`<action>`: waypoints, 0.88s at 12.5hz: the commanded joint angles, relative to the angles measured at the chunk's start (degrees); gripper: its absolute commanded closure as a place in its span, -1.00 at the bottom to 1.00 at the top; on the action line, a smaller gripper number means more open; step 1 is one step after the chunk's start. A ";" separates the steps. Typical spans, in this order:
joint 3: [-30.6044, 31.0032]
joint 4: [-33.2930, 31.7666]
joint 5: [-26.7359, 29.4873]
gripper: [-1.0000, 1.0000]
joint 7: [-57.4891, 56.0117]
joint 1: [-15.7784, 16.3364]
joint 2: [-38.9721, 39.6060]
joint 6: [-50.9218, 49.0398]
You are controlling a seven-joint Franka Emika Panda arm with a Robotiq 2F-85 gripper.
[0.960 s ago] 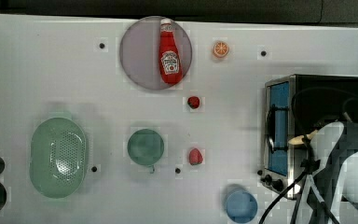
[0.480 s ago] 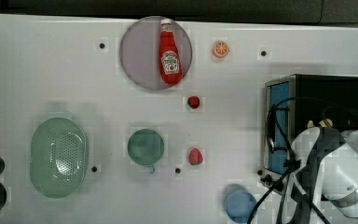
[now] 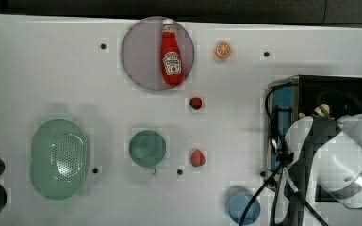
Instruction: Pick banana from oven and place on table.
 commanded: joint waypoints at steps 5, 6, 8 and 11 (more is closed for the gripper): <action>5.21 23.77 -9.71 0.51 1.87 4.20 -9.44 -31.29; 8.24 25.08 -9.25 0.51 4.47 5.10 -10.27 -33.01; 15.11 25.14 -7.90 0.51 10.21 6.43 -11.09 -33.11; 24.43 23.63 -7.11 0.51 19.41 6.86 -9.96 -32.77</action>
